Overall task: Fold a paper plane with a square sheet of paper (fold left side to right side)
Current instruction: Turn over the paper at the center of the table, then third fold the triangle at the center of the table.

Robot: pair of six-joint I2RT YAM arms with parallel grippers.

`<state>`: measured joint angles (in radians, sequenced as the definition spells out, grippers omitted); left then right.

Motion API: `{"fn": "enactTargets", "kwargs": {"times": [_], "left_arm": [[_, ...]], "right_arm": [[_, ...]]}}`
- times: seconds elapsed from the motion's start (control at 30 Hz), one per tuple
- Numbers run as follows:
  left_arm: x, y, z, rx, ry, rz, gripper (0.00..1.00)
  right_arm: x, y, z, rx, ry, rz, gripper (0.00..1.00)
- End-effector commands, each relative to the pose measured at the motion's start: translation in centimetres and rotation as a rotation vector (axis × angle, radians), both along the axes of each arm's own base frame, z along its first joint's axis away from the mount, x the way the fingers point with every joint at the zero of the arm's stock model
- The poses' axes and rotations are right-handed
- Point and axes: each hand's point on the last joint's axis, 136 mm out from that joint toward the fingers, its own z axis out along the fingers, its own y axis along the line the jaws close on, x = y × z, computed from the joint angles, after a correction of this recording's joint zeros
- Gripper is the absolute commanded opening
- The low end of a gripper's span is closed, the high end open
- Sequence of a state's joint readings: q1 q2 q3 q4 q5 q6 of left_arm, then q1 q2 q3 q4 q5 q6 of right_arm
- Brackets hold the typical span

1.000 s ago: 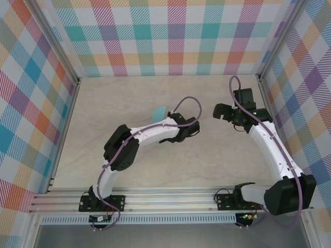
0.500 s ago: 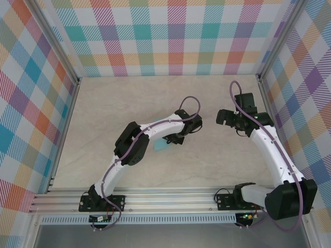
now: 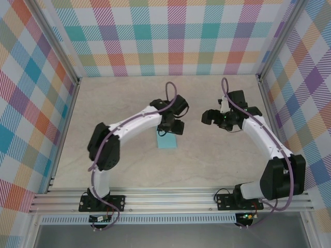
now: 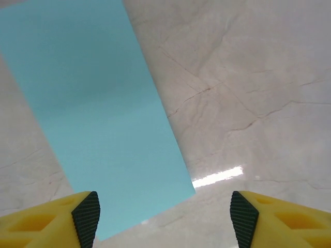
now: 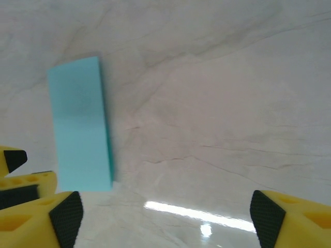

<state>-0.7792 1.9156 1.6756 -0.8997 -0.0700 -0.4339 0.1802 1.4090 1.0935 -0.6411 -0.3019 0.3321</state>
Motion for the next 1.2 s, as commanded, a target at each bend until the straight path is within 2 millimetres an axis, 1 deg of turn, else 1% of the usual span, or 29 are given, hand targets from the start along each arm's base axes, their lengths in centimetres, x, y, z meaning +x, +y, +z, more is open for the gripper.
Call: {"fn": "enactTargets", "kwargs": {"times": [0.0, 0.1, 0.2, 0.27, 0.33, 0.4, 0.5, 0.53, 0.63, 0.77, 0.93, 1.07, 1.17], "left_arm": [[1.0, 1.7, 2.4, -0.187, -0.042, 0.074, 0.73], [1.2, 4.4, 1.6, -0.300, -0.015, 0.164, 0.75], [1.4, 6.0, 0.5, -0.406, 0.016, 0.231, 0.75], [1.5, 6.5, -0.6, -0.470, 0.044, 0.260, 0.75], [1.5, 6.4, -1.6, -0.524, 0.070, 0.263, 0.74], [1.6, 6.4, -2.8, -0.526, 0.091, 0.270, 0.73], [1.5, 6.6, -4.6, -0.515, 0.130, 0.296, 0.72], [2.2, 6.3, -4.7, -0.543, 0.115, 0.293, 0.72], [2.4, 5.6, -5.4, -0.565, 0.136, 0.285, 0.70], [2.6, 5.6, -6.8, -0.546, 0.158, 0.299, 0.67], [2.5, 5.8, -8.4, -0.523, 0.188, 0.318, 0.64], [2.4, 5.5, -8.7, -0.538, 0.200, 0.319, 0.54], [2.4, 5.7, -8.7, -0.525, 0.197, 0.323, 0.46]], "right_arm": [[0.7, 4.8, 0.3, 0.219, 0.024, 0.108, 0.78], [1.4, 7.9, -1.1, 0.216, 0.059, 0.176, 0.74], [2.3, 10.9, -2.6, 0.220, 0.086, 0.223, 0.73], [2.9, 12.8, -3.3, 0.229, 0.096, 0.252, 0.73], [3.4, 14.5, -4.1, 0.229, 0.109, 0.278, 0.73], [3.9, 15.5, -4.7, 0.229, 0.106, 0.293, 0.73], [4.4, 16.5, -5.4, 0.240, 0.113, 0.303, 0.72], [4.4, 16.6, -5.7, 0.242, 0.120, 0.305, 0.72], [4.1, 16.5, -6.1, 0.237, 0.127, 0.303, 0.72], [3.4, 15.8, -6.2, 0.214, 0.114, 0.305, 0.72], [2.5, 15.1, -5.8, 0.190, 0.081, 0.311, 0.73], [1.6, 14.6, -5.2, 0.187, 0.052, 0.324, 0.72], [0.8, 14.0, -5.1, 0.177, 0.025, 0.336, 0.72]]}}
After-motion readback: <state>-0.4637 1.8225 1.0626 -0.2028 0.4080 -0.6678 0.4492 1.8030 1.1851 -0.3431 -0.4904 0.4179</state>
